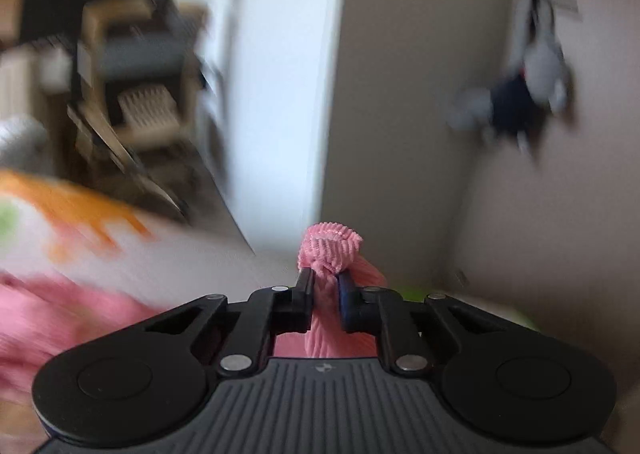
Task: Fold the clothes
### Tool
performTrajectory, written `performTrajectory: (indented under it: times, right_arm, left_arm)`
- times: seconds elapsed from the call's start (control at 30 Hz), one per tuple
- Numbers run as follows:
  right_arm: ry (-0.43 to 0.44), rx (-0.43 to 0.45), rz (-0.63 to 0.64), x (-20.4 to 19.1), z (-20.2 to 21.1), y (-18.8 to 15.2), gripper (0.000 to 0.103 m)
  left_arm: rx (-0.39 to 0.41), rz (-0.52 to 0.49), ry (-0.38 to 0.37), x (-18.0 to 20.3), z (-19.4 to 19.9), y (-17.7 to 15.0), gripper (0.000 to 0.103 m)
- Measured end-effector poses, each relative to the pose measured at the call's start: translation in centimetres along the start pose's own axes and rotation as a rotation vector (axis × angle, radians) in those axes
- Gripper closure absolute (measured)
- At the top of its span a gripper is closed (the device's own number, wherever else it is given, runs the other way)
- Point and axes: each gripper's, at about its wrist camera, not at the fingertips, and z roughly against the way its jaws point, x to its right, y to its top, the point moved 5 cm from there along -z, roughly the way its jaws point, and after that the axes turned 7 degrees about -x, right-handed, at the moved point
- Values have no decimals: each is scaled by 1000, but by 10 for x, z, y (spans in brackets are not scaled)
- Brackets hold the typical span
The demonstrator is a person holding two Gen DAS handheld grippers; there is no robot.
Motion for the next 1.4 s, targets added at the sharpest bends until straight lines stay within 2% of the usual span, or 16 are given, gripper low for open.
performTrajectory:
  times: [0.13,0.2,0.3,0.37,0.4,0.47,0.57,0.7,0.8,0.87,0.97,1.0,1.03,1.13,1.3,1.4]
  right_arm:
    - [281,141,26,-53,74,47,91]
    - [414,145,70,-94,86,56,91]
    - [621,64,129,-164,75,45,91]
    - [733,-47,182,-206,59,26,88]
    - [778,-102,200,-222,52,17,82]
    - [802,-124,196,-230,52,11,70]
    - [811,-45,152,-201,73,21,59]
    - [660,56,104,-132,86,30,45]
    - [561,19,42,-92,79,9,45]
    - [513,-30,-31,-71,65,-18,45]
    - [508,-86,-147,-53,54,-61,45]
    - [510,-93,-173,-52,49,-74,45]
    - [501,-98,-188,-52,46,-84,45]
    - [434,-122,-178,-60,32,-108,45]
    - [433,-108,-194,-60,37,-109,43]
    - [434,-115,-194,-57,37,-111,41]
  left_arm:
    - [-2,-2,12,1,-2,0,0]
    - [-13,-15,26,3,-4,1,0]
    - [-31,-47,54,8,-4,0,0]
    - [-43,-60,63,11,0,-1,0]
    - [-49,-64,59,13,5,-2,0]
    - [-52,-52,42,13,16,-2,0]
    - [-38,3,7,7,37,2,0]
    - [76,113,52,-9,60,18,0]
    - [159,170,126,-22,68,31,0]
    - [150,195,173,-30,61,36,0]
    - [112,210,208,-38,44,37,3]
    - [98,190,223,-35,38,36,9]
    - [83,166,239,-32,33,36,33]
    - [59,92,287,-19,29,38,69]
    - [180,-53,342,5,70,58,71]
    - [113,-80,470,-12,72,48,65]
